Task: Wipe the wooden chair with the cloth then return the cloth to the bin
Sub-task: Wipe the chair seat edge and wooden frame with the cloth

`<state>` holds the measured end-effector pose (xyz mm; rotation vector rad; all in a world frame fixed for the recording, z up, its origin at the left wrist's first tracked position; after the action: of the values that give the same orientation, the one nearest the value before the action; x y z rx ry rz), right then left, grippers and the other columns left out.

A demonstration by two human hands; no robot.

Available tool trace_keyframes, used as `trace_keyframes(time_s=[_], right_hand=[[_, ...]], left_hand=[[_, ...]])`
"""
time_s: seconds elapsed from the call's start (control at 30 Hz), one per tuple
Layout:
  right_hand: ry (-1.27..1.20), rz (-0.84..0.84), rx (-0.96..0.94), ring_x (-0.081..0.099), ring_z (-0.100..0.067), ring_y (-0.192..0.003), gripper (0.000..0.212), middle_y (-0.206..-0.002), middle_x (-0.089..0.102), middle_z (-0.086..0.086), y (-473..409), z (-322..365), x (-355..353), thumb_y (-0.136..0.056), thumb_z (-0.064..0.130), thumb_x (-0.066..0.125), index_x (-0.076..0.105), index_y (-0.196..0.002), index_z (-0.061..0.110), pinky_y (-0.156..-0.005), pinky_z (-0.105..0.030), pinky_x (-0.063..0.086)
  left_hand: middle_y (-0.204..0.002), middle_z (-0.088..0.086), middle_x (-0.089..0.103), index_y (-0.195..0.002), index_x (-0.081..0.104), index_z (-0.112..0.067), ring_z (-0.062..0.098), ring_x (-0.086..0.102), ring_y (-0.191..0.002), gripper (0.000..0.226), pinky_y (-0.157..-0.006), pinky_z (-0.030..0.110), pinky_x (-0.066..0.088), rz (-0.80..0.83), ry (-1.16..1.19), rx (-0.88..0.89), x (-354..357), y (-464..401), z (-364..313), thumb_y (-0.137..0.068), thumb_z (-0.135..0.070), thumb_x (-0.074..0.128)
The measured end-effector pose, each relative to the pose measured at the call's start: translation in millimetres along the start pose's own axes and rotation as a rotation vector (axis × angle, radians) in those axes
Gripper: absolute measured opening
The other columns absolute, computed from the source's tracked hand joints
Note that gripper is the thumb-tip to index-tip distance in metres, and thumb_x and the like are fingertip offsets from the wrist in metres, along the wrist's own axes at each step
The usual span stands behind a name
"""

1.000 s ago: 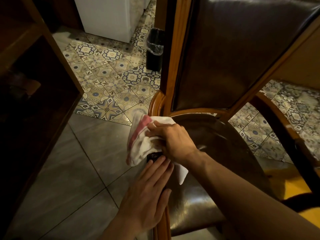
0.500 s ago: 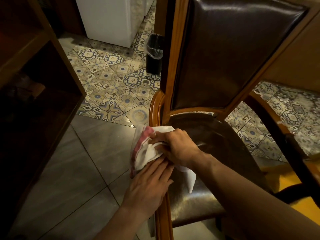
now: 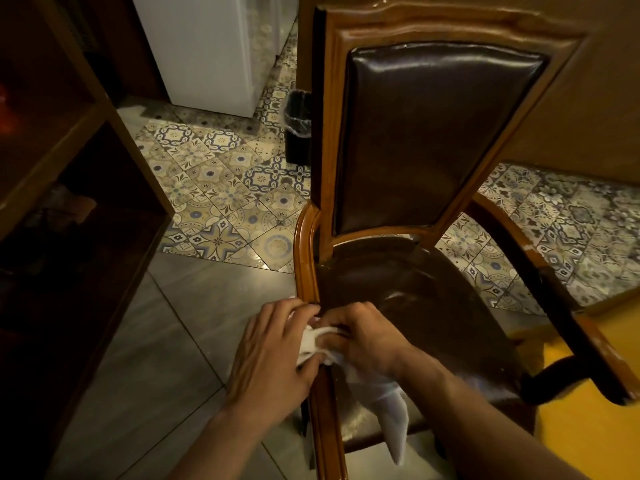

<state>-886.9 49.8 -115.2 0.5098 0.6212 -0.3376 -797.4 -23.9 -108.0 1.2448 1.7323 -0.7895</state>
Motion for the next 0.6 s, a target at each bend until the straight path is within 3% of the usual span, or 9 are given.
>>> trace_keyframes(time_s=[0.1, 0.23, 0.37, 0.5, 0.6], right_hand=[[-0.109, 0.015, 0.017, 0.067, -0.003, -0.095, 0.01, -0.1, 0.074, 0.007, 22, 1, -4, -0.091, 0.024, 0.073, 0.073, -0.101, 0.025, -0.086, -0.029, 0.056], [-0.211, -0.038, 0.021, 0.067, -0.004, -0.098, 0.028, -0.103, 0.072, 0.009, 52, 7, -18, -0.08, 0.023, 0.084, 0.068, -0.102, 0.029, -0.087, -0.033, 0.057], [-0.066, -0.04, 0.045, 0.061, -0.002, -0.106, 0.048, -0.116, 0.066, 0.014, 75, 9, -21, -0.075, 0.028, 0.085, 0.061, -0.117, 0.032, -0.092, -0.03, 0.053], [0.141, -0.142, 0.099, 0.064, -0.01, -0.097, 0.033, -0.109, 0.07, 0.009, 98, 13, -47, -0.083, 0.03, 0.074, 0.063, -0.114, 0.03, -0.085, -0.038, 0.053], [0.203, -0.236, 0.15, 0.065, -0.013, -0.093, 0.023, -0.103, 0.071, 0.008, 114, 22, -76, -0.086, 0.029, 0.068, 0.064, -0.109, 0.031, -0.08, -0.035, 0.053]], left_hand=[[-0.131, -0.017, 0.054, -0.137, 0.045, -0.04, 0.007, 0.049, -0.119, 0.058, -0.095, 0.02, 0.036, 0.14, 0.088, 0.022, 9, 2, -3, -0.084, -0.05, 0.066], [-0.109, -0.019, 0.066, -0.116, 0.048, -0.046, 0.004, 0.062, -0.096, 0.031, -0.075, 0.022, 0.045, 0.21, 0.107, 0.063, -1, 7, -17, -0.09, -0.04, 0.064], [-0.106, -0.019, 0.069, -0.111, 0.049, -0.044, 0.005, 0.065, -0.093, 0.033, -0.076, 0.032, 0.056, 0.217, 0.114, 0.074, -19, 8, -28, -0.087, -0.032, 0.069], [-0.114, -0.019, 0.068, -0.114, 0.049, -0.045, 0.003, 0.064, -0.104, 0.04, -0.08, 0.027, 0.056, 0.225, 0.072, 0.108, -43, 3, -41, -0.086, -0.034, 0.076], [-0.114, -0.018, 0.068, -0.117, 0.048, -0.045, 0.007, 0.066, -0.104, 0.043, -0.077, 0.028, 0.056, 0.22, 0.013, 0.139, -67, -7, -54, -0.086, -0.032, 0.075]])
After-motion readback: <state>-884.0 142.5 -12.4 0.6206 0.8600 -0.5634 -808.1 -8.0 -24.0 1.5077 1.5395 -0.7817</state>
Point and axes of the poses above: each hand's wrist, its own y-axis away from the middle knuckle, its own x-axis out of the palm, z = x × y, the point moved 10 cm from there along -y, towards the middle knuckle
